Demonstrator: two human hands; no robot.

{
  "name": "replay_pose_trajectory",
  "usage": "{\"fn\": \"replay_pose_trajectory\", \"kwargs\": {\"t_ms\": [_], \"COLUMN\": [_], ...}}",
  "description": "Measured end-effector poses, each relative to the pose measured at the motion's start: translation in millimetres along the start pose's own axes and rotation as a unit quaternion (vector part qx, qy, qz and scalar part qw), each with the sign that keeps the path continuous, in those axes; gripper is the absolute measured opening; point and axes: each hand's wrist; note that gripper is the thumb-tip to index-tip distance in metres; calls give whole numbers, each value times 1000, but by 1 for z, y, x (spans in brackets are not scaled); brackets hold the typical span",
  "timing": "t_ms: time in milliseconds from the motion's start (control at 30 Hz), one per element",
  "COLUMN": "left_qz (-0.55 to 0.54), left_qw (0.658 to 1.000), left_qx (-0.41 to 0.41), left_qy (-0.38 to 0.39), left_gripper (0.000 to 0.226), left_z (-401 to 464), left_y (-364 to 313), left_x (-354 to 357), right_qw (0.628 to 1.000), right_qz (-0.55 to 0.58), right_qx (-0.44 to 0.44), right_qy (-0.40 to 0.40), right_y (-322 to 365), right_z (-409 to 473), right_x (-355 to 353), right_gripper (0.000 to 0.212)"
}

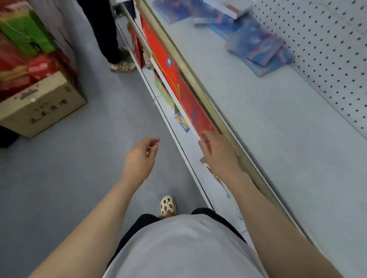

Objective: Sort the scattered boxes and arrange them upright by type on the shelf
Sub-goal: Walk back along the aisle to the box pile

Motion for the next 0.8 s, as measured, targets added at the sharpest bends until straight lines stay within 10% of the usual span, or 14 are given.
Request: {"fn": "replay_pose_trajectory", "kwargs": {"t_ms": [567, 800], "left_qz": [86, 185], "left_qw": [974, 940], "left_qx": [195, 274], "left_qy": [70, 89], "left_gripper": [29, 41], "left_z": [371, 468], "left_y": [-127, -170], "left_x": [-133, -159], "right_qw": [969, 960], "right_qz": [-93, -134], "right_qx": [85, 199], "right_qy": [-213, -142], "right_y": [-8, -40], "right_z": [323, 422], "right_x": [-177, -237], "right_gripper": [36, 61]}}
Point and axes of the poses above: each hand's wrist, its own z-axis towards the middle knuckle, its own x-axis out of the palm, y = z × x, and after that the axes turned 15 degrees about y, right-handed
